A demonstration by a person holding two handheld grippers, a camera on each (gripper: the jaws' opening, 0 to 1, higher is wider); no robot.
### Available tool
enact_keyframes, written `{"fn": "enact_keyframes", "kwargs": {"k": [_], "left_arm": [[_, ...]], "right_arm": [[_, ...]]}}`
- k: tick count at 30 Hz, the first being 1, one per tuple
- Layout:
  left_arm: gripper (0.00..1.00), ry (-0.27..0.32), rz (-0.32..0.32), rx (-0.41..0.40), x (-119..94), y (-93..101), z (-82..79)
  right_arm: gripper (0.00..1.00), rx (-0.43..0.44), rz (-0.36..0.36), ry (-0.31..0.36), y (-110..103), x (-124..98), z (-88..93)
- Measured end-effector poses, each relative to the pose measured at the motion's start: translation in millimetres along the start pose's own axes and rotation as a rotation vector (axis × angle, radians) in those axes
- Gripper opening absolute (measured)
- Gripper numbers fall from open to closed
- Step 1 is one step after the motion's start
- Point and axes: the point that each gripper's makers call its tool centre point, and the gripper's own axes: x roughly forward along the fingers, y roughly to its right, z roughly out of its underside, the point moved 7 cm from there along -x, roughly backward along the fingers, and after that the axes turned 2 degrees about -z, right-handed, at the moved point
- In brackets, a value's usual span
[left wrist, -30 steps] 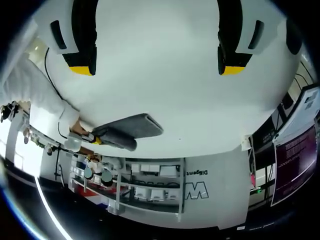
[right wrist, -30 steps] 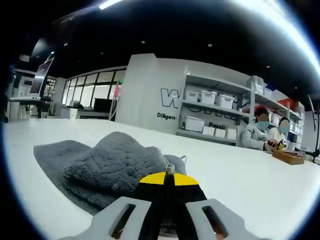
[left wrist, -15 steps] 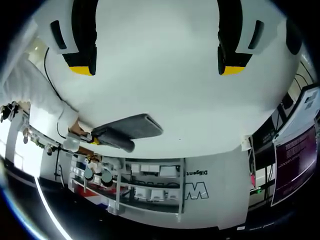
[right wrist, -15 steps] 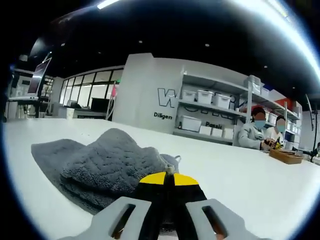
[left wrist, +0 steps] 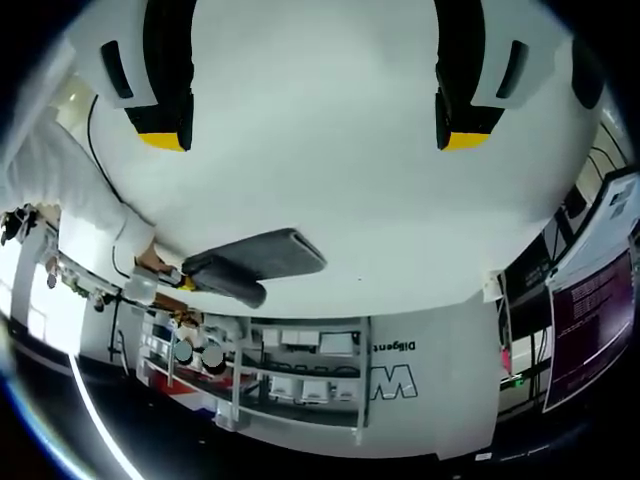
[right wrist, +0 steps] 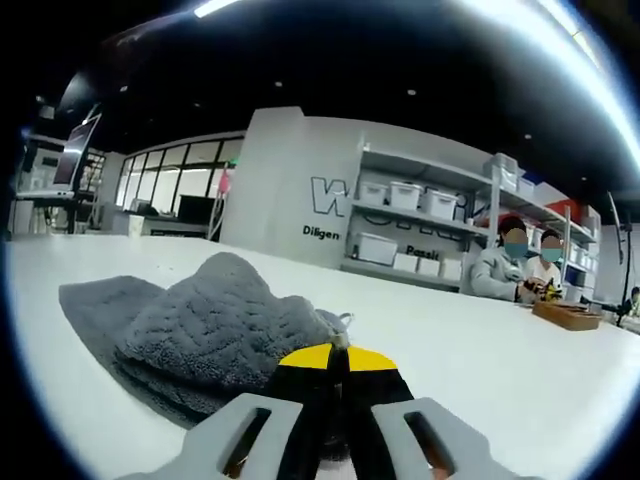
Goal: Open the folded towel by lifting each exposed corner and separating the folded layers until the towel lies flat within the target outline without major curled edges
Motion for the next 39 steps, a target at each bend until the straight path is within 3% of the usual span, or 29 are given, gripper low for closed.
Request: {"fn": "enact_keyframes", "kwargs": {"k": [39], "left_arm": [[0.99,-0.006,0.0,0.002,1.4,-0.1,-0.9]], "right_arm": [[0.0,0.025,0.078,-0.001,37.4,-12.2,6.8]]}}
